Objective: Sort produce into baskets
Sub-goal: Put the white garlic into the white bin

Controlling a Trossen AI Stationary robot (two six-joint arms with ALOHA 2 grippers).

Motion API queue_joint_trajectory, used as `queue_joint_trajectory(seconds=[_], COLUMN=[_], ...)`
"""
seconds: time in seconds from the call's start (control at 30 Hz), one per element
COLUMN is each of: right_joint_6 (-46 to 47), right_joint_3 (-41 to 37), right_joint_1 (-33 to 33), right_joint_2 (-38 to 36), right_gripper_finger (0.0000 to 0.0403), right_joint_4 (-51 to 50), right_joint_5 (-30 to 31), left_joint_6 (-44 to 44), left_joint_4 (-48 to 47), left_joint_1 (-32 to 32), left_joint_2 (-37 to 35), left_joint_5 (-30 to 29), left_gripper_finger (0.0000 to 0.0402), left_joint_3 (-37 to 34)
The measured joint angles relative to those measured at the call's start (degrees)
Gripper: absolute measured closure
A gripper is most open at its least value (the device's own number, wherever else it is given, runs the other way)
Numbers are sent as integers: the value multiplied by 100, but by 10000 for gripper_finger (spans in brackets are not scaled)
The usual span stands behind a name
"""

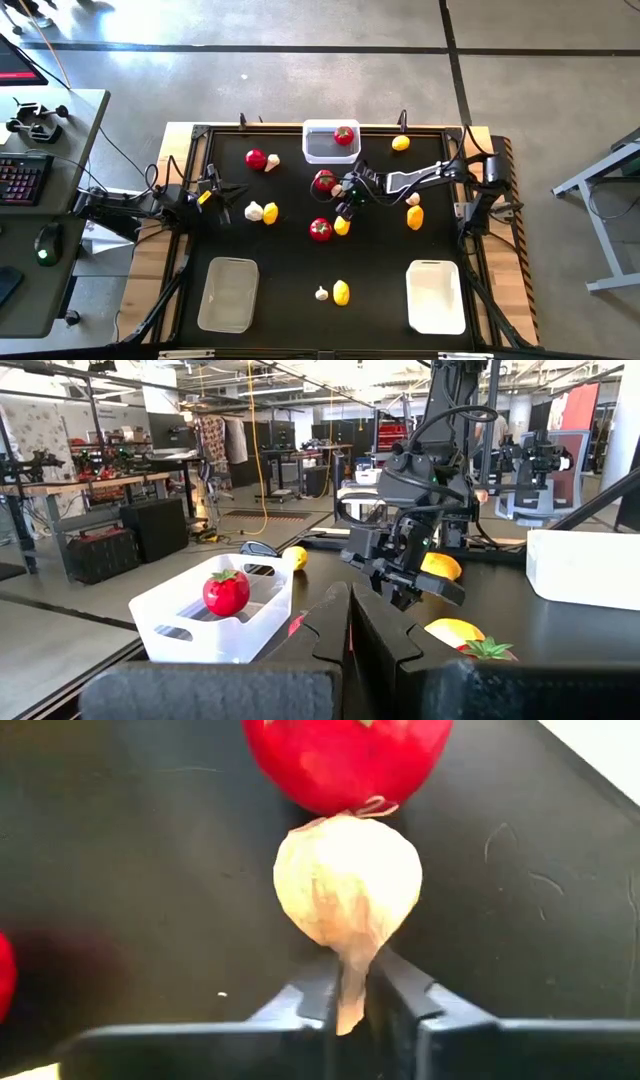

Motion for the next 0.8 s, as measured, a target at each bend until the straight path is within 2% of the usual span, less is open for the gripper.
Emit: queue_joint_trajectory(seconds=[0.07,0.17,0.43,0.6,0.8], right_joint_6=[-69,-87,126,763,2117], right_joint_3=[0,0,0,0,2], right_joint_1=[1,40,452,1172,2476], right_joint_2=[-108,-383,-1722,-2697,-3584], right_gripper_finger=[395,389,397,400,400], right_joint_4=[-33,-156,-1292,-2224,-3117], right_joint_5=[-32,-141,-165,-306,-324], left_joint_6=[-17,-111,-110,162,353], left_joint_4=[0,3,41,337,582], left_joint_1=[0,0,0,0,0], left_joint_2=[0,0,0,0,0], left_joint_5=[1,2,61,72,70], left_gripper_finger=[401,401,401,401,401], left_joint_3=[-1,0,-2,-2,-2])
